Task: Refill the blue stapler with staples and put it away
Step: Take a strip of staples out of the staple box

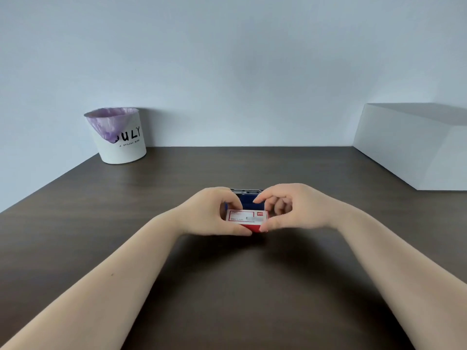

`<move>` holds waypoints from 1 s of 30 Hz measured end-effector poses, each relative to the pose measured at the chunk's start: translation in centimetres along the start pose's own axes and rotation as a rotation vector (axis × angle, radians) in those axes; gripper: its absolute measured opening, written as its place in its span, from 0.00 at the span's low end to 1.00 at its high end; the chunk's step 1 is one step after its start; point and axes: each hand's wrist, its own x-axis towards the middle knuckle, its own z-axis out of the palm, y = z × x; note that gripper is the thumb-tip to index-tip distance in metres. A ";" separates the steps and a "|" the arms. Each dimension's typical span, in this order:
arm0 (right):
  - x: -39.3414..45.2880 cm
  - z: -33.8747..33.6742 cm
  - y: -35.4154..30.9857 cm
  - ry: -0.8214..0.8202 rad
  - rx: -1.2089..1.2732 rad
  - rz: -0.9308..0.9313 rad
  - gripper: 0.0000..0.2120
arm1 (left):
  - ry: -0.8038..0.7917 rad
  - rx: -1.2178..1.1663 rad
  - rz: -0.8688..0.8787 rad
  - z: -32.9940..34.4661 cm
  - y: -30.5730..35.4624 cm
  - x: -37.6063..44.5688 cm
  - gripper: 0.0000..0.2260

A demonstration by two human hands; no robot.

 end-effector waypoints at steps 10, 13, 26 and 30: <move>0.0 0.3 -0.3 -0.022 0.006 0.021 0.20 | 0.020 -0.053 -0.014 -0.6 0.0 0.1 0.18; 0.0 0.2 -0.2 0.000 0.035 0.031 0.21 | 0.019 -0.059 -0.012 -0.9 0.0 0.0 0.18; 0.0 -0.3 1.1 0.080 0.089 0.012 0.14 | 0.116 0.049 0.037 -1.1 -1.6 0.2 0.18; -0.2 -0.7 1.5 0.073 0.011 0.010 0.13 | 0.116 0.128 0.043 -1.2 -2.1 0.2 0.17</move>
